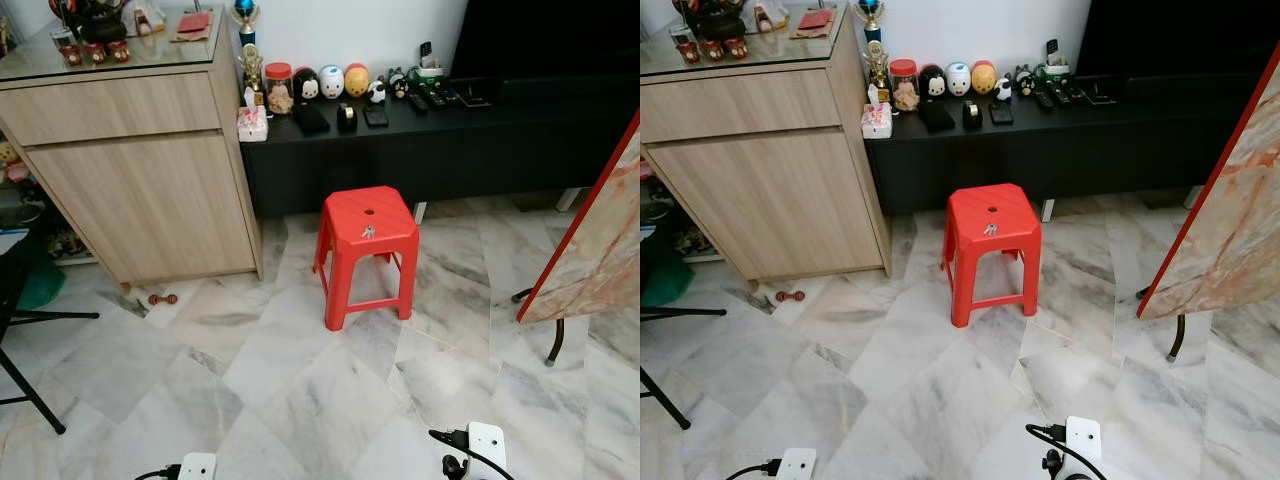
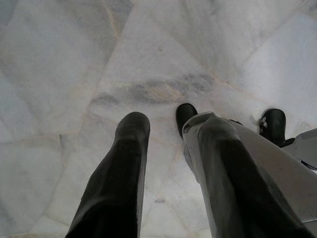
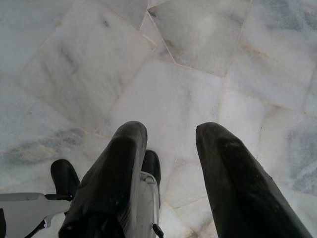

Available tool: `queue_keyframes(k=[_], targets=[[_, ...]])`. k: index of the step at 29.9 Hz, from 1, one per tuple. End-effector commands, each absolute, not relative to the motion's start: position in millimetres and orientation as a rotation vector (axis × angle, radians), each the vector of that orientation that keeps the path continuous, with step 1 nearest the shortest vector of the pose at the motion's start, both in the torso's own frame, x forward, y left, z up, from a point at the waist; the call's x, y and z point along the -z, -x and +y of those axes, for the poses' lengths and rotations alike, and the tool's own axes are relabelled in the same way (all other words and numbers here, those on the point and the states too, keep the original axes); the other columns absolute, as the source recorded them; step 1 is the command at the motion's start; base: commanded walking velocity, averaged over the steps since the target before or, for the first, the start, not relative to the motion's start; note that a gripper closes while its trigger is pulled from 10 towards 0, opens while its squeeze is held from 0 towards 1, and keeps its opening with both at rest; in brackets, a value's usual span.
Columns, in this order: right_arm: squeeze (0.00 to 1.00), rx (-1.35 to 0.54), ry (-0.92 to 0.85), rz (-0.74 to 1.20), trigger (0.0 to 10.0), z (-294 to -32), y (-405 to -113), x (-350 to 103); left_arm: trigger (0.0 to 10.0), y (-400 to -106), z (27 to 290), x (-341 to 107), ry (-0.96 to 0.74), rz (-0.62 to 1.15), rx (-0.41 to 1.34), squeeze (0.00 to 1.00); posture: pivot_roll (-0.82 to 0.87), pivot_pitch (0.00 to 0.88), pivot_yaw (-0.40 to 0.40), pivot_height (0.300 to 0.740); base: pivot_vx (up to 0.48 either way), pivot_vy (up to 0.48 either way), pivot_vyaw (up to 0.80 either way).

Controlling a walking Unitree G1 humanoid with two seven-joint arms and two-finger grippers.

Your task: Hang keys on a hook

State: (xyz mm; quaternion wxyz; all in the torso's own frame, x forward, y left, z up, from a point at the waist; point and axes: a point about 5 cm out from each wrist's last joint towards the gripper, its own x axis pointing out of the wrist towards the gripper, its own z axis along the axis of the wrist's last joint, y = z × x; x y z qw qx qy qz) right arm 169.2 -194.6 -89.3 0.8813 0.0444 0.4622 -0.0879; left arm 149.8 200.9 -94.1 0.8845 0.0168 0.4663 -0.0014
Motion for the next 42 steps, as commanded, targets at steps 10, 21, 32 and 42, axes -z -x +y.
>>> queue_keyframes(k=[10, 21, 32, 42], targets=[[0.0, 0.173, -0.076, 0.968, 10.0, -194.3, -169.4, 89.3, 10.0, -148.7, 199.3, 94.8, -0.042, 0.976, 0.023, 0.0, -0.1, 0.0, 0.012, 0.738, 0.296, 0.0, 0.0], [0.0, 0.147, -0.049, 0.979, 10.0, -191.8, -168.8, 90.0, 10.0, -145.0, 199.9, 96.1, -0.042, 0.988, 0.021, 0.0, -0.1, 0.0, 0.012, 0.738, 0.337, 0.0, 0.0], [0.0, 0.098, 0.013, 0.973, 10.0, -190.7, -169.1, 89.7, 10.0, -144.1, 200.7, 96.5, -0.042, 0.995, 0.018, 0.0, -0.1, 0.0, 0.012, 0.738, 0.344, 0.0, 0.22], [0.0, 0.115, -0.007, 0.977, 10.0, -190.0, -167.7, 90.5, 10.0, -146.1, 201.0, 95.6, -0.043, 0.989, 0.021, 0.0, -0.1, 0.0, 0.011, 0.738, 0.344, 0.0, 0.08]])
